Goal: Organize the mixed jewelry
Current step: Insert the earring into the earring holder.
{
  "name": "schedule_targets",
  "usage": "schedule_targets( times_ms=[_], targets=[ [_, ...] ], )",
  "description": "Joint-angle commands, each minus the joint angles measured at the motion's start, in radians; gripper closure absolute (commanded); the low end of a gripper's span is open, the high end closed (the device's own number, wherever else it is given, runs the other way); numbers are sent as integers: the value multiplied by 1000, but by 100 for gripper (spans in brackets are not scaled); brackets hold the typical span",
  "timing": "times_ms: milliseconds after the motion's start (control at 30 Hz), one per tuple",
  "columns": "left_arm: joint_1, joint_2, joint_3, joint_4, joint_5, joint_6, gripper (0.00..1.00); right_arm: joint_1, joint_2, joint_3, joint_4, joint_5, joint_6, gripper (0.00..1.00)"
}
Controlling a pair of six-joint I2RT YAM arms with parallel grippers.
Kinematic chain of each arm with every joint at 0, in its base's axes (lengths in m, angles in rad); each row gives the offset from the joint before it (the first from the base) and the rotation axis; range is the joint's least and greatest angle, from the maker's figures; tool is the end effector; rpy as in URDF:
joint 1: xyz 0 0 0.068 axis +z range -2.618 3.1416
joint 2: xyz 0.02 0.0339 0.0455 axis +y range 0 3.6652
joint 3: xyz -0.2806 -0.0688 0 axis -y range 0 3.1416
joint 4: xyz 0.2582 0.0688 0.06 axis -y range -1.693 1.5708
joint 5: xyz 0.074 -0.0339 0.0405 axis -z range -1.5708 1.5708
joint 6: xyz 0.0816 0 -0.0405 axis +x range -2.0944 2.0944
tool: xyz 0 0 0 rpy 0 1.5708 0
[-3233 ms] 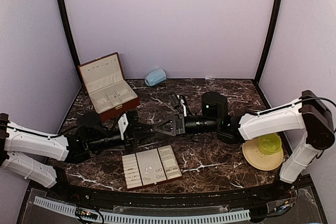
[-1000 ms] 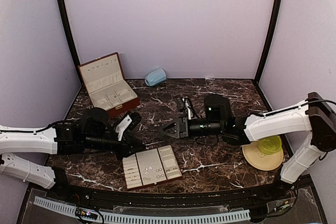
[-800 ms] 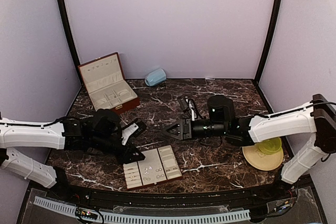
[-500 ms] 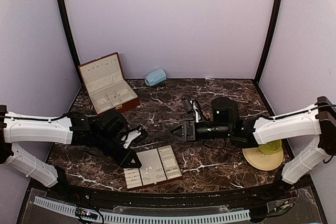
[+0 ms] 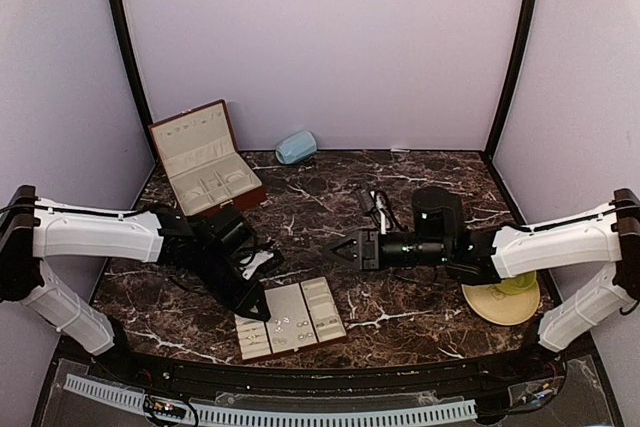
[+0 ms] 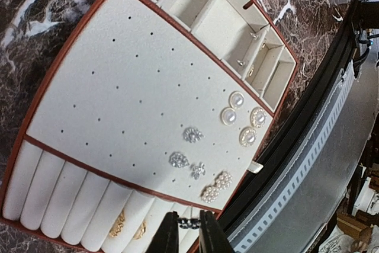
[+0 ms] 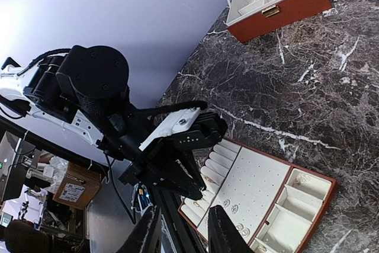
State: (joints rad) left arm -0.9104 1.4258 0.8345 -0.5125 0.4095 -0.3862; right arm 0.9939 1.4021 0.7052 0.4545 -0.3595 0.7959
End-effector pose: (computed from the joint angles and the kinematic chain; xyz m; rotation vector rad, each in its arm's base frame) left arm 0.1549 -0.2523 0.1641 0.8840 2.7461 -0.8907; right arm 0.1698 0.3135 0.2343 -0.5020 2.0486 1.5128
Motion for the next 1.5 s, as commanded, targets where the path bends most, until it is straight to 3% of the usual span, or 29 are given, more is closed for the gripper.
schedule_targets(
  times_ms=[0,667,1467],
  targets=[
    [28,44,43,-9,72,-15,84,-6,-26,-12,3,19,-20,71],
    [56,157,109,-94,83,-2,84,-6,-34,-22,-14,33,-26,71],
    [62,181,98,-86,63,1,86,-6,-40,-26,-20,37,-25,71]
  ],
)
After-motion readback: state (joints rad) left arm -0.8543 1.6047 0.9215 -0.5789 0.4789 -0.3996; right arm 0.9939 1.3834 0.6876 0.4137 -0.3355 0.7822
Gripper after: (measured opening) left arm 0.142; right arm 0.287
